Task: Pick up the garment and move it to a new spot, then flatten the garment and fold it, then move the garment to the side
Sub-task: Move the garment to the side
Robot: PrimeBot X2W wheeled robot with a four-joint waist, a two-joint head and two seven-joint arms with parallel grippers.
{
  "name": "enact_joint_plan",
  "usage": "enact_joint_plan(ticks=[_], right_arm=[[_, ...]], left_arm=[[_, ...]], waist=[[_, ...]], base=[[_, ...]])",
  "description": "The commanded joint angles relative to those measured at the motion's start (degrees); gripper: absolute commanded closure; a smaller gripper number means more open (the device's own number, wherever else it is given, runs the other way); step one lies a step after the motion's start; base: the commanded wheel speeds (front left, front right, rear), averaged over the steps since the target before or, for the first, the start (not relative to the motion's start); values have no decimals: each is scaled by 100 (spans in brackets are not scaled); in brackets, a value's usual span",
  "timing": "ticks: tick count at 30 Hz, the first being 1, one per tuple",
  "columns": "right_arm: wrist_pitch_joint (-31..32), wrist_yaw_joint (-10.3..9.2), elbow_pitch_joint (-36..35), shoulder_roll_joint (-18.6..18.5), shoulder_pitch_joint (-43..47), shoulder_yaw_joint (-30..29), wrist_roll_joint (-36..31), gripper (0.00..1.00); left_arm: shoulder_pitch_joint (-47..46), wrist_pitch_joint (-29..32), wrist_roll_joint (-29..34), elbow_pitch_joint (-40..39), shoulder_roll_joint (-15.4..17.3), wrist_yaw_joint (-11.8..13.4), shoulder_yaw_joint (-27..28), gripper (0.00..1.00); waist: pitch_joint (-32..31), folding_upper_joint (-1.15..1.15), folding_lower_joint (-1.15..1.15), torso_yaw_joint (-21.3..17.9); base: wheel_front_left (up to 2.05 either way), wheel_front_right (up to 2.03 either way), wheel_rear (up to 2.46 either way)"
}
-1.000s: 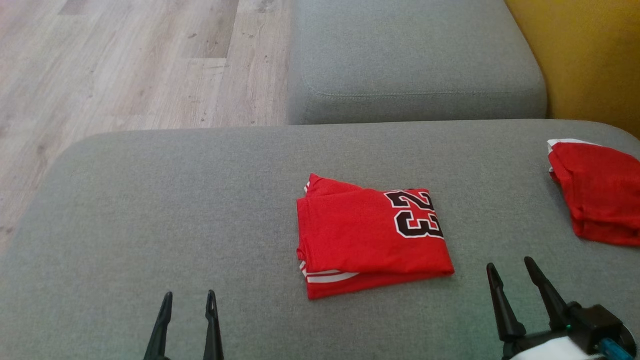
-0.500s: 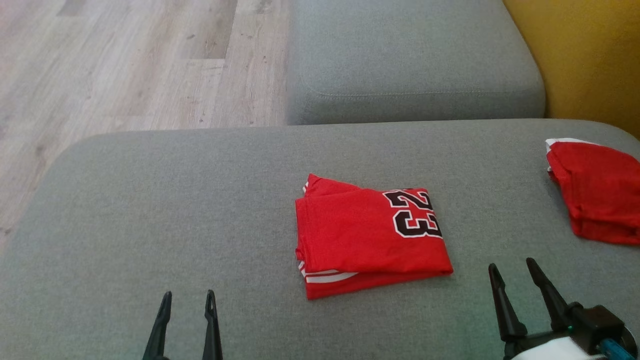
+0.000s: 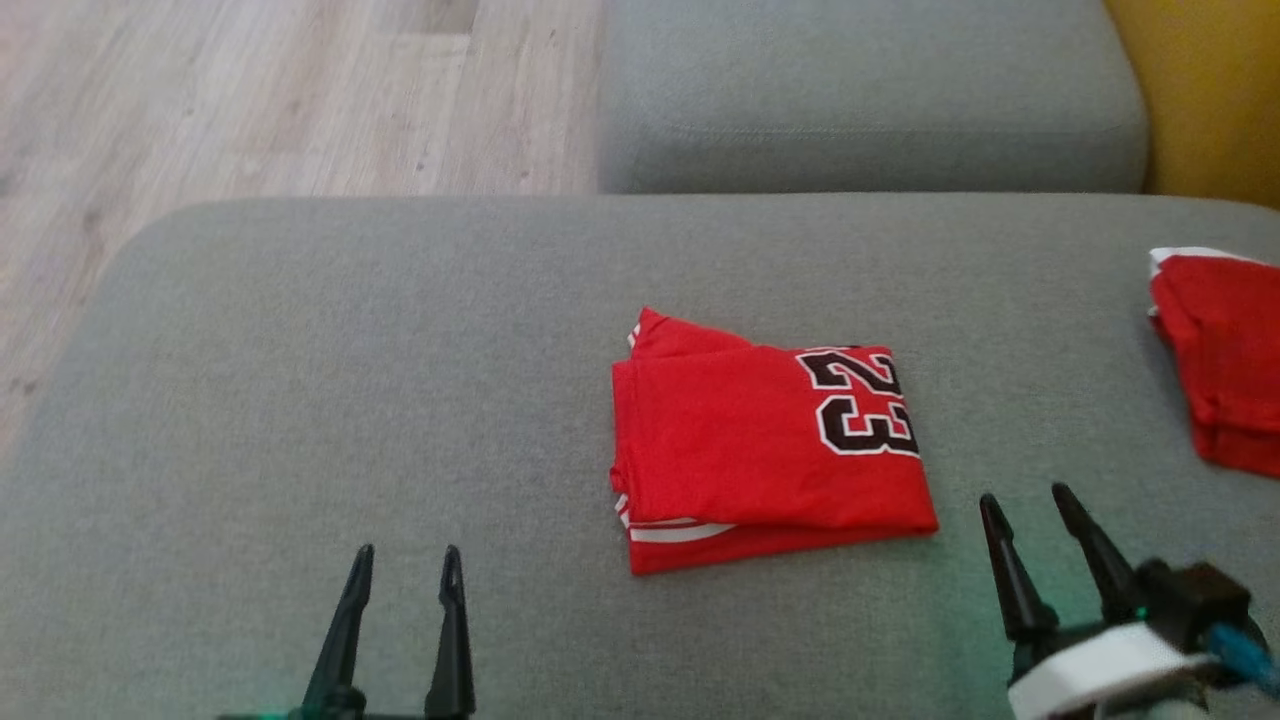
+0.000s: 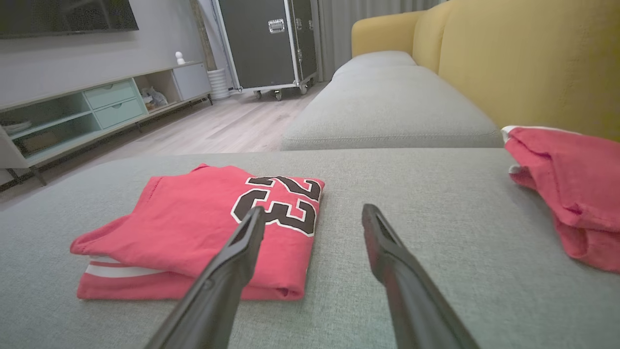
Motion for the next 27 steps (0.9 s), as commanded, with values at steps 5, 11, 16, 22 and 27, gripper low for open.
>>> enact_joint_plan(ticks=[5,11,16,22,27], right_arm=[[363,-4,625,-522,-1160,568,825,0],[1033,-4,1280,-753,-1976,953,1644,0],[1504,-4,1680,-822,-2297,1190,2229,0],[1769,-4,2022,-866,-2522,1449,2857,87],[1651,-4,1907,-1038,-2660,1699,3211,100]], left_arm=[[-565,-55,-33,-309,-70,48,-95,0],[-836,-55,-69,-348,-70,35,-317,0],[-947,-55,-140,-360,-70,25,-408,0],[-1007,-55,-166,-353,-70,76,-435,0],[-1015,-55,-195,-360,-71,139,-430,0]], waist=[[483,0,0,233],[777,0,0,408],[878,0,0,527],[928,0,0,618],[1016,0,0,519]], base=[[0,0,0],[0,0,0],[0,0,0],[0,0,0],[0,0,0]])
